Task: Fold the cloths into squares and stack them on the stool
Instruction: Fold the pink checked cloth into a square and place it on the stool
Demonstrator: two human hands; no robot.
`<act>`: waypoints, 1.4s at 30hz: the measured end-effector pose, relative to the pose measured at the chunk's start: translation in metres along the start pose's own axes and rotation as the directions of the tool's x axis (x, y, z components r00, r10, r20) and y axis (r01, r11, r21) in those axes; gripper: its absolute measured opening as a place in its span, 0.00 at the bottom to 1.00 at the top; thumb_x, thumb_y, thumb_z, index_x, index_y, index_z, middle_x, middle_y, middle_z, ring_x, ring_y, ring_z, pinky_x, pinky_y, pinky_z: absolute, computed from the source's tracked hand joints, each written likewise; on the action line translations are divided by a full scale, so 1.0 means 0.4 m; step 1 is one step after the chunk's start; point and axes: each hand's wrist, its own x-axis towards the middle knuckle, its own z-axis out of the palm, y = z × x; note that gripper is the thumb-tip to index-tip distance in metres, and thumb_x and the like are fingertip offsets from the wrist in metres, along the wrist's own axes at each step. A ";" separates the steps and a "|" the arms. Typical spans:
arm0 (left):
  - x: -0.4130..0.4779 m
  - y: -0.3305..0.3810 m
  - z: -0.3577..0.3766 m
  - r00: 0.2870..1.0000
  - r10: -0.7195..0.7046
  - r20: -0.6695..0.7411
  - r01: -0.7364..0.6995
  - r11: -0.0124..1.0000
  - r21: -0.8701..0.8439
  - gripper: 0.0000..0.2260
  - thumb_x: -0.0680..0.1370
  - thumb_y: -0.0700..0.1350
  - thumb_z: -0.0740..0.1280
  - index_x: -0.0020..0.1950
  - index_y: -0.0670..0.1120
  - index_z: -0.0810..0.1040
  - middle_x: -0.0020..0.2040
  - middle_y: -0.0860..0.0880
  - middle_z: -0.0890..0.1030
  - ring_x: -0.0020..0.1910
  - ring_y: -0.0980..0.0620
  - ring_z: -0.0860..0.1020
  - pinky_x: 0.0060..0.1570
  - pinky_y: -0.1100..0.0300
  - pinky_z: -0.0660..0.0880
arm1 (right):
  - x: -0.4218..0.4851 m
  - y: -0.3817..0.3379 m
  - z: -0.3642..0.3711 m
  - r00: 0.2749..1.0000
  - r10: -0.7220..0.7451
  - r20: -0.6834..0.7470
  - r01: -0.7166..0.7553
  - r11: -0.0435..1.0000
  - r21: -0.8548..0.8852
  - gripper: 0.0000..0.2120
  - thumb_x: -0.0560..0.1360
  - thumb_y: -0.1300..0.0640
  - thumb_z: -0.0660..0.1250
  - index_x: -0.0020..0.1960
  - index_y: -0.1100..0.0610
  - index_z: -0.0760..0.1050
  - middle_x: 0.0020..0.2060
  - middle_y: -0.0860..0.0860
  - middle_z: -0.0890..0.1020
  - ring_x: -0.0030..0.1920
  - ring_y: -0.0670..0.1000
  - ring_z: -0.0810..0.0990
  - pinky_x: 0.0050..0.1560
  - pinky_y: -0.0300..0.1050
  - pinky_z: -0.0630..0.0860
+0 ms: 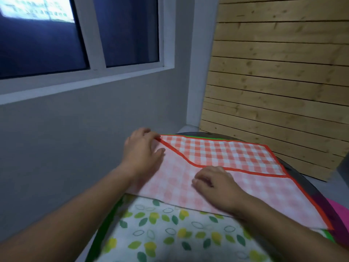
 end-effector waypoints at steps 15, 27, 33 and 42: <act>-0.140 -0.151 -0.102 0.670 -0.336 0.662 0.725 0.487 -0.486 0.07 0.75 0.43 0.74 0.42 0.39 0.83 0.43 0.39 0.85 0.33 0.49 0.82 0.39 0.60 0.80 | 0.000 -0.032 0.013 0.985 0.127 0.113 -0.119 0.990 -0.074 0.33 0.68 0.21 0.51 0.60 0.38 0.77 0.61 0.41 0.74 0.65 0.49 0.66 0.67 0.57 0.65; -0.107 -0.137 -0.075 0.715 -0.419 0.559 0.589 0.792 -0.159 0.13 0.73 0.45 0.77 0.38 0.44 0.74 0.33 0.46 0.76 0.30 0.49 0.73 0.26 0.63 0.68 | -0.050 -0.006 0.027 0.991 0.059 0.118 -0.042 0.989 -0.144 0.39 0.66 0.21 0.51 0.73 0.37 0.64 0.77 0.43 0.60 0.76 0.49 0.55 0.74 0.57 0.55; -0.092 -0.024 -0.071 0.902 -0.264 0.341 0.132 0.922 0.365 0.19 0.75 0.48 0.66 0.65 0.48 0.70 0.61 0.44 0.74 0.61 0.42 0.74 0.56 0.51 0.73 | -0.050 -0.012 0.023 0.988 0.058 0.142 -0.039 0.991 -0.132 0.33 0.73 0.28 0.56 0.74 0.40 0.63 0.78 0.45 0.58 0.77 0.49 0.53 0.76 0.55 0.53; -0.095 0.165 0.114 0.725 0.242 0.644 -0.303 0.953 -0.017 0.27 0.82 0.62 0.52 0.79 0.55 0.59 0.82 0.50 0.54 0.81 0.48 0.49 0.78 0.47 0.44 | -0.051 0.063 -0.042 0.983 0.161 0.084 -0.129 0.944 -0.303 0.29 0.79 0.34 0.49 0.76 0.45 0.61 0.79 0.48 0.57 0.79 0.52 0.50 0.78 0.55 0.45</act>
